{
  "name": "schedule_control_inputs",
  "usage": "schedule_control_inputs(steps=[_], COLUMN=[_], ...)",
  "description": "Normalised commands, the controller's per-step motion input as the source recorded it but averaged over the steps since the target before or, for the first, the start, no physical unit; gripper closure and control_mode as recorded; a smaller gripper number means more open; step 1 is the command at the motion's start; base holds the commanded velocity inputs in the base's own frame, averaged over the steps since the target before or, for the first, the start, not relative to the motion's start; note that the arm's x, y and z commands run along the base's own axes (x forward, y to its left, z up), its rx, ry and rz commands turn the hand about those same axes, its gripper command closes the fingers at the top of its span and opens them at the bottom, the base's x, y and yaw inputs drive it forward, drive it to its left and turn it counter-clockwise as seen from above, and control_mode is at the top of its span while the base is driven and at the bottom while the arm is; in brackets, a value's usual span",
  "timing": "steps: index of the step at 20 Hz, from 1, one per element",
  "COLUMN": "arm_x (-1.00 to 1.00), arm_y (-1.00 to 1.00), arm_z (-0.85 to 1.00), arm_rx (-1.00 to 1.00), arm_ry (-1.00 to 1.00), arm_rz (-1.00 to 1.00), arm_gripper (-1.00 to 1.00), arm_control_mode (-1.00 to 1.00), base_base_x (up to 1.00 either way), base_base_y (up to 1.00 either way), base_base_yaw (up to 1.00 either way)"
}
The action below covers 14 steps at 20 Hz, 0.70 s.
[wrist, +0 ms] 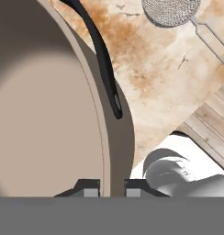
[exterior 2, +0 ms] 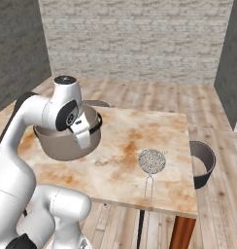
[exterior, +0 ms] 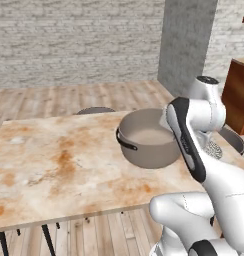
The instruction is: Pick the pot and strainer and place them in the sink. Then turn on the water.
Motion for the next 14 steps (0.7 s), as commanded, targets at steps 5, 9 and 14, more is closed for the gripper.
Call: schedule_control_inputs(steps=[5,9,14], arm_x=[0.30,0.13,0.00], arm_y=[0.00,0.00,0.00], arm_z=[0.11,0.13,0.39], arm_rx=[0.10,0.11,0.01], arm_ry=[-0.31,-0.23,-0.04], arm_rz=[0.04,0.04,0.01], arm_gripper=[1.00,1.00,1.00], arm_control_mode=[-1.00,-1.00,-1.00], base_base_x=[0.00,0.00,0.00], base_base_y=[0.00,0.00,0.00], base_base_yaw=[0.00,0.00,0.00])
